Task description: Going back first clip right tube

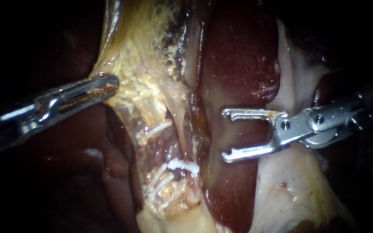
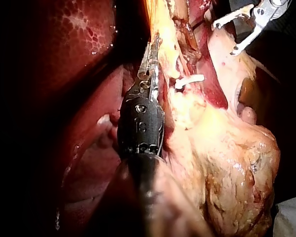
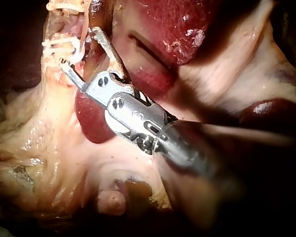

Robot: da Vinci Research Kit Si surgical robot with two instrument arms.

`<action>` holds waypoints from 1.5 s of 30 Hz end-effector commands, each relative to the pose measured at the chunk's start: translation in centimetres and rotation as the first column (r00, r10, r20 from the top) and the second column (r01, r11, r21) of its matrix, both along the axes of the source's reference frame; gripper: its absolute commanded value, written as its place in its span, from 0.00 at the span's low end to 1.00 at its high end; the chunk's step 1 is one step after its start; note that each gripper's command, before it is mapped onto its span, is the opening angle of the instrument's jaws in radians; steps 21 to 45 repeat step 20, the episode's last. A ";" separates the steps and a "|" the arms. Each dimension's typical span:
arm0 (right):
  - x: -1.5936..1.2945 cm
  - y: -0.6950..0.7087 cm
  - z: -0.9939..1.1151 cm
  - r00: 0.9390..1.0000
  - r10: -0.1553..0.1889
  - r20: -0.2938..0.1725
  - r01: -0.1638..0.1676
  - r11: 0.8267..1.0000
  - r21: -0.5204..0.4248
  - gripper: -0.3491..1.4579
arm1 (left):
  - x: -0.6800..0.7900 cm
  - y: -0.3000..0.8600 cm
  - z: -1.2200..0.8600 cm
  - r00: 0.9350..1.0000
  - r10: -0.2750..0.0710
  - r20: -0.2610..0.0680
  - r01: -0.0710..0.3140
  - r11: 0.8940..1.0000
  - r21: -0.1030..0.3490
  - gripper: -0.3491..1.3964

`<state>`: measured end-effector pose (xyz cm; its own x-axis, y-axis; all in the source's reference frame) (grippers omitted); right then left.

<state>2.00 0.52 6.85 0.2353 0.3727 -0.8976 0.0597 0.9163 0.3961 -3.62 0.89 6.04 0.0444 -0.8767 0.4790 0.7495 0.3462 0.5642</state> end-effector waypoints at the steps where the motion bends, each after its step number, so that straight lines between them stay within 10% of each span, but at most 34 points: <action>1: 0.00 0.01 0.00 1.000 0.000 0.000 0.000 1.000 0.000 0.52 | -0.05 -0.01 0.05 1.000 0.007 -0.002 -0.007 1.000 0.005 0.00; 9: -0.01 0.01 -0.02 1.000 0.000 0.000 0.000 1.000 0.001 0.52 | -0.38 0.13 0.18 1.000 0.013 0.003 -0.013 1.000 0.015 0.00; 45: 0.01 0.01 -0.03 1.000 0.003 -0.002 -0.003 1.000 0.002 0.52 | -0.34 0.10 0.15 1.000 0.017 0.006 -0.017 1.000 0.015 0.00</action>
